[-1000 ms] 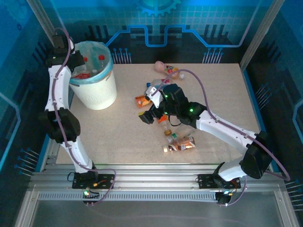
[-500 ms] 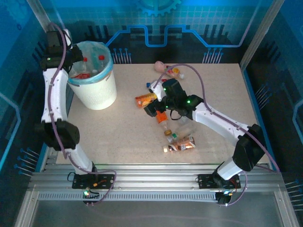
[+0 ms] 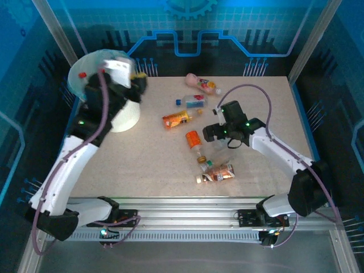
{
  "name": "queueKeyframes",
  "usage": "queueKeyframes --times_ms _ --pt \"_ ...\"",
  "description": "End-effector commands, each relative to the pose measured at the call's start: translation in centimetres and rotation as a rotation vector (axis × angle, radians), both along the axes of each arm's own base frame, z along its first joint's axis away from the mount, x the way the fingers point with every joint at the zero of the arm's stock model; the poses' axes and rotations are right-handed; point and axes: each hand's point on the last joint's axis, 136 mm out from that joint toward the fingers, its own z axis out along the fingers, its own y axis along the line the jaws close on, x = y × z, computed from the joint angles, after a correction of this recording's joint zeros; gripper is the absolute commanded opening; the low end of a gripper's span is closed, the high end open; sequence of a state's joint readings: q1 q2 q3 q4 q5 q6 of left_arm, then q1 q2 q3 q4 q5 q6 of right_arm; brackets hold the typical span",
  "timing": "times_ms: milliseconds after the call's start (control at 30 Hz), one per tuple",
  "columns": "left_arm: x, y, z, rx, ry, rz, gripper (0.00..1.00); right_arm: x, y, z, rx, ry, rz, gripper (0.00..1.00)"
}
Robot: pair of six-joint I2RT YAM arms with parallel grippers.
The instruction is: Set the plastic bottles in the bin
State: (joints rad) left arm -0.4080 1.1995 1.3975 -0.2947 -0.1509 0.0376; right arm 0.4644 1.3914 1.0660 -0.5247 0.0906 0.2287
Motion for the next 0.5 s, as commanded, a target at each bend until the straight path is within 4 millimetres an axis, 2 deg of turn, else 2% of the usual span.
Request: queueKeyframes --times_ms 0,100,200,367,467 --pt "-0.1 -5.4 -4.6 0.019 0.059 -0.116 0.47 -1.2 1.2 -0.3 0.087 0.051 -0.002 1.00" --pt "-1.1 -9.1 -9.5 -0.028 0.187 -0.189 0.52 -0.3 1.4 -0.7 0.080 0.058 -0.015 1.00" --pt "-1.7 -10.4 -12.5 -0.093 0.257 -0.198 0.56 1.6 1.9 -0.1 0.097 0.039 -0.046 1.00" --pt "-1.5 -8.7 -14.7 -0.106 0.272 -0.100 0.58 6.2 3.6 0.6 0.203 0.070 -0.154 0.98" --pt "-1.7 -7.7 -15.2 -0.087 0.265 -0.069 0.58 9.2 5.3 1.3 0.321 0.065 -0.191 0.86"
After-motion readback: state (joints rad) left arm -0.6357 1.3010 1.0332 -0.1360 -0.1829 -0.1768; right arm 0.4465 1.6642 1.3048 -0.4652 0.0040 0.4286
